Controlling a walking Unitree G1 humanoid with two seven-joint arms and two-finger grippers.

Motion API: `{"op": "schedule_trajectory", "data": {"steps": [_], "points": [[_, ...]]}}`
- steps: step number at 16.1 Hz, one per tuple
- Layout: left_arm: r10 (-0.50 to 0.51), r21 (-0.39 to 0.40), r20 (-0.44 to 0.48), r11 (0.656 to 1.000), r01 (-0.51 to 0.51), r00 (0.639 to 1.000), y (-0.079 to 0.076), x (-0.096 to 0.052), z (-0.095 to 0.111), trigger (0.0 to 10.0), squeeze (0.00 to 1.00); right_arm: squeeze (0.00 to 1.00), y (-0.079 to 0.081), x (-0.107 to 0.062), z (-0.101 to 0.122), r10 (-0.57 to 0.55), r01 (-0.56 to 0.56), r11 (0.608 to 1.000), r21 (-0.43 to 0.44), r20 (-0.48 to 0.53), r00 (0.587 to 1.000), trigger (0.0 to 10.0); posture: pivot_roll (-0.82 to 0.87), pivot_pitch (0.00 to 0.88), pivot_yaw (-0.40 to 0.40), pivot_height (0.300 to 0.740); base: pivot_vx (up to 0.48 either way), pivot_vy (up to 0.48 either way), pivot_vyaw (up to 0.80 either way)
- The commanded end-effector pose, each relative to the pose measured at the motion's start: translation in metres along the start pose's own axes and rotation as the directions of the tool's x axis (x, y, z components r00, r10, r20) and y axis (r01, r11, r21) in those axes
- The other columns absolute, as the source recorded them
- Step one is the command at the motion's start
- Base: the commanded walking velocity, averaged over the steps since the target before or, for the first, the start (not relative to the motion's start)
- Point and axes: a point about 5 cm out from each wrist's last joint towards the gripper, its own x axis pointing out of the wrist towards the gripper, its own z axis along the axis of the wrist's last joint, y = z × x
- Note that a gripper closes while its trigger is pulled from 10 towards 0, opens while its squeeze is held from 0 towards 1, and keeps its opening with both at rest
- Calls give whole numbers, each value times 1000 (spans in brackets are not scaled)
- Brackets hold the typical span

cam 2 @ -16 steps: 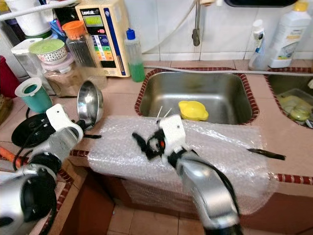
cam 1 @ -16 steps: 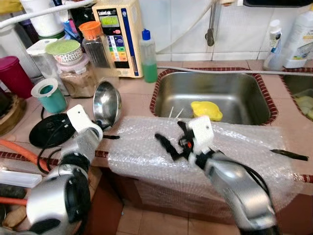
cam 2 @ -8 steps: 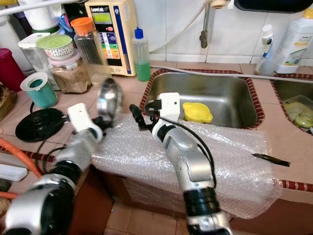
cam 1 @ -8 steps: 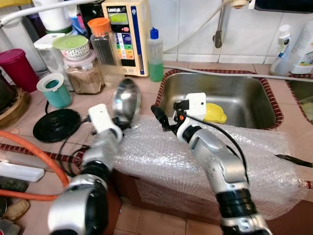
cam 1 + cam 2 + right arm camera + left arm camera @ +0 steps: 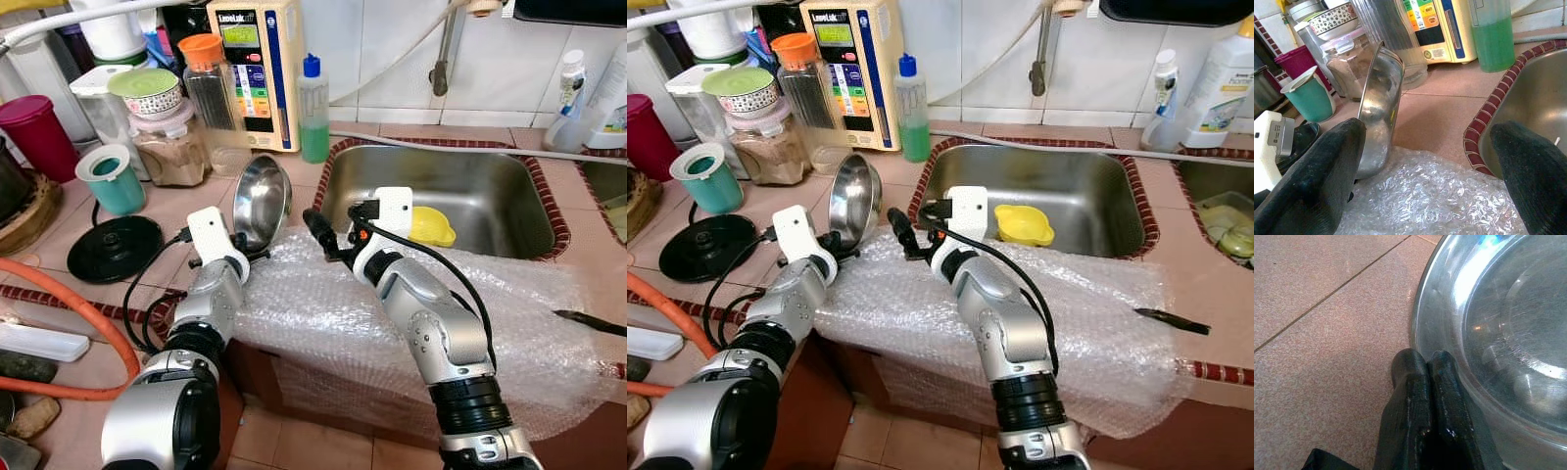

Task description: Kitchen organization

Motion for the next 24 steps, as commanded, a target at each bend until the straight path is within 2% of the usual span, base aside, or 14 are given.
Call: {"op": "schedule_trajectory", "data": {"steps": [1, 8, 10, 11, 15, 18, 22, 24], "points": [[9, 10, -11, 1000, -9, 1000, 3, -1, -3, 0, 0, 0, 4, 3, 5, 12, -12, 1000, 4, 15, 1000, 10000, -33, 0, 93, 740, 0, 0, 0], [9, 10, -11, 1000, -9, 1000, 3, -1, -3, 0, 0, 0, 4, 3, 5, 12, -12, 1000, 4, 15, 1000, 10000, -33, 0, 93, 740, 0, 0, 0], [34, 125, 112, 991, -48, 993, -15, -4, 5, 0, 0, 0, 25, 23, -13, 112, -109, 993, 42, -82, 990, 10000, -42, 0, 95, 740, 0, 0, 0], [41, 135, 127, 989, -58, 991, -15, -5, 7, 0, 0, 0, 26, 24, -13, 107, -105, 994, 24, -79, 991, 10000, -42, 0, 95, 740, 0, 0, 0], [76, 135, 161, 986, -98, 984, -8, -4, 13, 0, 0, 0, 18, 16, -13, 69, -69, 998, 5, -53, 996, 10000, -48, 0, 99, 740, 0, 0, 0], [64, 158, 209, 983, -98, 976, -13, -6, 17, 0, 0, 0, 13, 23, -17, 24, -25, 1000, -4, -87, 996, 10000, -49, 0, 98, 740, 0, 0, 0], [77, 156, 217, 981, -112, 973, -8, -8, 17, 0, 0, 0, 14, 41, -10, 2, 11, 993, 117, -108, 994, 10000, -38, 0, 94, 740, 0, 0, 0], [84, 158, 229, 980, -122, 970, -4, -9, 19, 0, 0, 0, 13, 44, -10, -2, 25, 982, 187, -122, 993, 10000, -23, 0, 89, 740, 0, 0, 0]]}}
